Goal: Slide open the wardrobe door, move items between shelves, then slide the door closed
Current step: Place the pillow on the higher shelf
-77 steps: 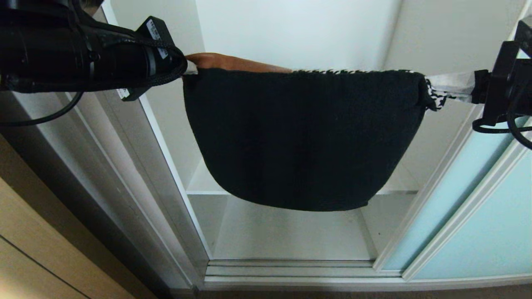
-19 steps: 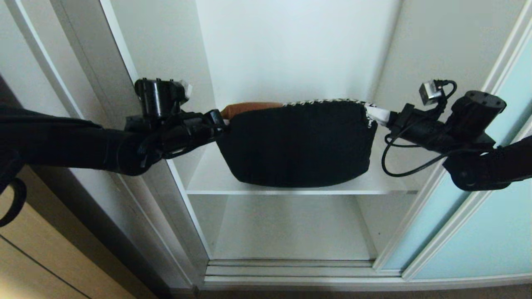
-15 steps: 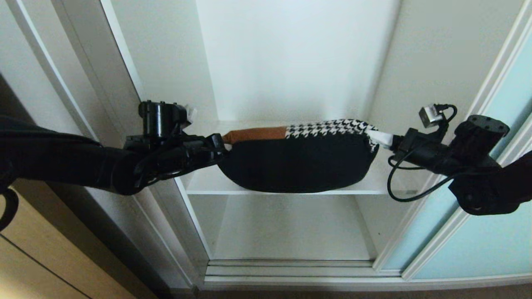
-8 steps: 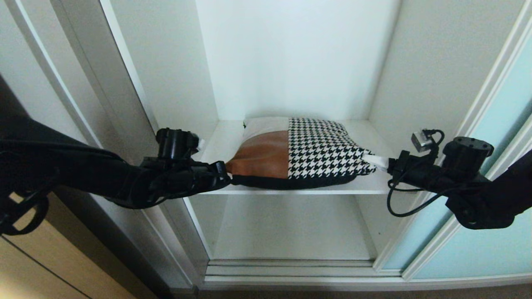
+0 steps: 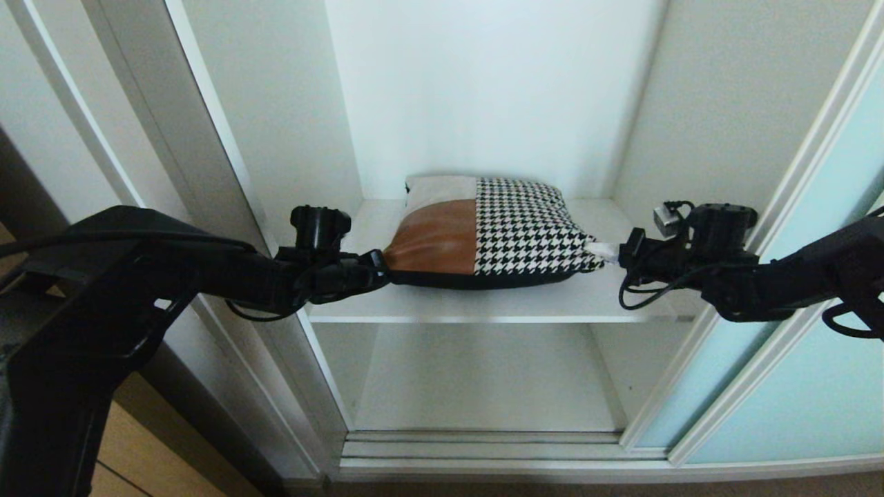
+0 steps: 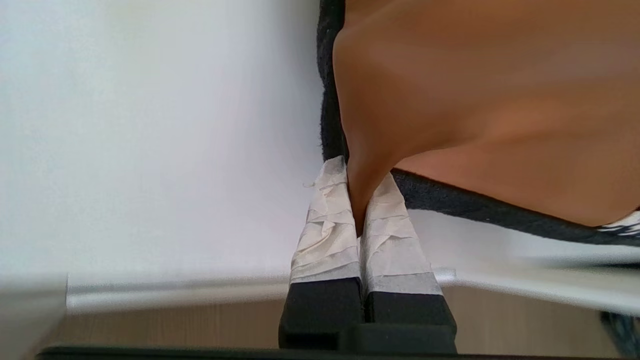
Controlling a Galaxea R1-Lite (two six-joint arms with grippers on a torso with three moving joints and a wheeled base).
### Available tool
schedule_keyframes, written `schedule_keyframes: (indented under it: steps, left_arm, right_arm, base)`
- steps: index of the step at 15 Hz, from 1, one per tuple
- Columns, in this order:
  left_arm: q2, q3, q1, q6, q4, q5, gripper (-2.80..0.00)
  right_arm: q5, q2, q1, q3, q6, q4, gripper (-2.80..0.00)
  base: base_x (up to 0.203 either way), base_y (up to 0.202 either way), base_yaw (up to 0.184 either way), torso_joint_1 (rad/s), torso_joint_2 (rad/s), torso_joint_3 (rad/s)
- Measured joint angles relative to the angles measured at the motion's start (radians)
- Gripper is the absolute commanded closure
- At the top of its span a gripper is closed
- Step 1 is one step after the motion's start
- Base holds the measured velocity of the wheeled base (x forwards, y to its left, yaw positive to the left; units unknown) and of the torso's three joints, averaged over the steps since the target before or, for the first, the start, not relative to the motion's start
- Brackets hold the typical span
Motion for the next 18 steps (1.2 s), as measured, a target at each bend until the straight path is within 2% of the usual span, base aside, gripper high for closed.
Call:
schedule_keyframes:
  steps: [4,7,10,16,18]
  left_arm:
    - [0.085,-0.257,0.001,0.003,0.194,0.019,0.00]
    - [0.181,-0.369,-0.005,0.036,0.285,0.033,0.00]
    - [0.258,-0.393,-0.009,0.074,0.279,0.033,0.00]
    - [0.273,-0.387,-0.010,0.061,0.276,0.062,0.00]
    - [0.248,-0.351,-0.011,0.049,0.281,0.066,0.00]
  right_arm:
    - [-0.053,0.088,0.030,-0.296,-0.003,0.321,0.00]
    - [-0.083,0.178,0.040,-0.427,-0.016,0.416,0.00]
    - [-0.092,0.240,0.043,-0.451,-0.027,0.405,0.00]
    - [-0.103,0.258,0.044,-0.454,-0.027,0.416,0.00]
    - [-0.107,0.255,0.044,-0.454,-0.026,0.424,0.00]
  base:
    - [0.000,0.000,0.000,0.000,0.00,0.000]
    - [0.000,0.000,0.000,0.000,0.00,0.000]
    - [0.000,0.000,0.000,0.000,0.00,0.000]
    - [0.000,0.000,0.000,0.000,0.00,0.000]
    - [0.000,0.000,0.000,0.000,0.00,0.000]
